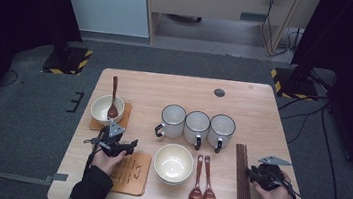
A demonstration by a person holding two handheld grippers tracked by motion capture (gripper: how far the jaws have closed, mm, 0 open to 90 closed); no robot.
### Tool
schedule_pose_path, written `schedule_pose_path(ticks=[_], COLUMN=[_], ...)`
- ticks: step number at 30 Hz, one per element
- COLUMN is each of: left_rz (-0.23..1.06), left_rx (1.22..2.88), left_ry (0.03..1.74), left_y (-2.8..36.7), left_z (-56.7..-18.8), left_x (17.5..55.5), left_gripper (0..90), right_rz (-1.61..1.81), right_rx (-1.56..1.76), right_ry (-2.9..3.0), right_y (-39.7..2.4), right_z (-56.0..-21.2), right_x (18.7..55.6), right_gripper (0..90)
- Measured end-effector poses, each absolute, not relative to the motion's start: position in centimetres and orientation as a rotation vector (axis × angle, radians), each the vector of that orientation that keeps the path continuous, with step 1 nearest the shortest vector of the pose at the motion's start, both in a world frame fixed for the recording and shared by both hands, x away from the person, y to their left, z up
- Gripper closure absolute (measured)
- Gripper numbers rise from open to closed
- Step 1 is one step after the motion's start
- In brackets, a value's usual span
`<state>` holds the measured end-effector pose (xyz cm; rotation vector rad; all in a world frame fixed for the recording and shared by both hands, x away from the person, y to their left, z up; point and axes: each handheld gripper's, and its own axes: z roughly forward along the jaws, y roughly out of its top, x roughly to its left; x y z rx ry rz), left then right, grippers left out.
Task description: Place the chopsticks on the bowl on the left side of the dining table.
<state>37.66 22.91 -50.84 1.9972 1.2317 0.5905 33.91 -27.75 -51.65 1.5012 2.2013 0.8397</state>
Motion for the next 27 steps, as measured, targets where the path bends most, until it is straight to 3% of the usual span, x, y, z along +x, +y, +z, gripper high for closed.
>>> schedule_pose_path(ticks=[10,27], left_rz=[0.575,0.554], left_rx=[2.026,2.045], left_ry=[1.240,1.289], left_y=[22.8,23.5], left_z=[-51.2,-52.2], left_x=[37.8,38.3], left_gripper=[25.1,23.8], right_rz=[0.800,0.774], right_rx=[1.515,1.559], right_ry=[2.207,2.172], right_y=[-27.9,-28.9], right_z=[-51.8,-51.6], right_x=[34.2,34.4], right_gripper=[79.6,83.3])
